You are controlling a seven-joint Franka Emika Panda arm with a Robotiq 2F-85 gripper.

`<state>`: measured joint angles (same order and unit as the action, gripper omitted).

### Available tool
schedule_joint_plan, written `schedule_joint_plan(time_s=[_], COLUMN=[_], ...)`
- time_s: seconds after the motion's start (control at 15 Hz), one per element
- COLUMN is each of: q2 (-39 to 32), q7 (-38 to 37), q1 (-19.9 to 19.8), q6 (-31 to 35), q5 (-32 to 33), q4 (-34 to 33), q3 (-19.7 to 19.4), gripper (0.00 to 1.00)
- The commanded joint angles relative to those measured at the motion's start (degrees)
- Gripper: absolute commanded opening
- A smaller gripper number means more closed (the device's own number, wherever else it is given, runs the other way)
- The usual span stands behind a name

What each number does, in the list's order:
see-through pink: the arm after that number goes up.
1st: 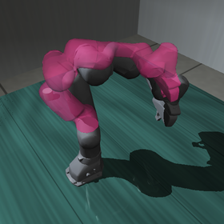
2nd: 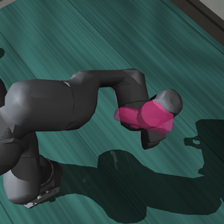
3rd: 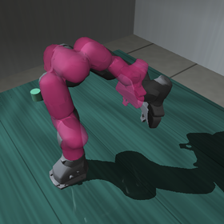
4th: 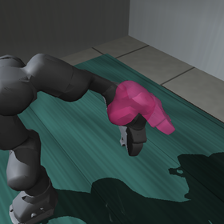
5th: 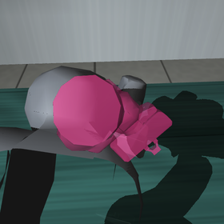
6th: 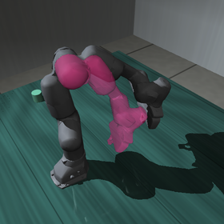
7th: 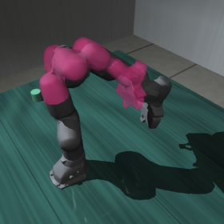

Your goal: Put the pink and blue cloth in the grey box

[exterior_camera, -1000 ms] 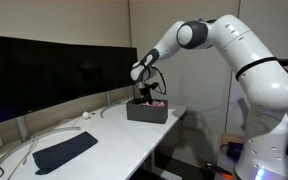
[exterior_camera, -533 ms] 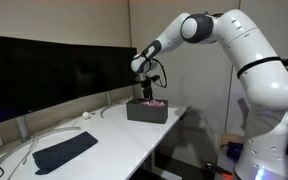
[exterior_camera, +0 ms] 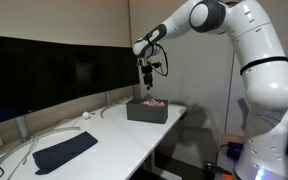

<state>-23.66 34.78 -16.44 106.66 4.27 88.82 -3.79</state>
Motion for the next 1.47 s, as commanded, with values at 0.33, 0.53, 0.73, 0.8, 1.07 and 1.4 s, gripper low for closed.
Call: schedule_joint_plan(time_s=[0.33,0.53,0.73,0.8,1.07,1.4], q2=[7.03,8.28,6.06,6.18,6.29,9.21], q7=[3.07,2.90,1.15,1.14,1.14,0.72], q1=[0.69,2.03,3.01,3.18,3.16,7.03], q6=[1.51,2.12,0.25,0.39,0.58,4.16], q5=[-8.50,-8.45,-7.45,-7.44,-7.43,-2.49], q4=[5.13,7.17,4.18,4.50,4.82,7.70], q3=[1.19,1.53,0.92,0.95,0.83,2.34], gripper=[1.00,1.00,1.00,1.00,1.00,1.00])
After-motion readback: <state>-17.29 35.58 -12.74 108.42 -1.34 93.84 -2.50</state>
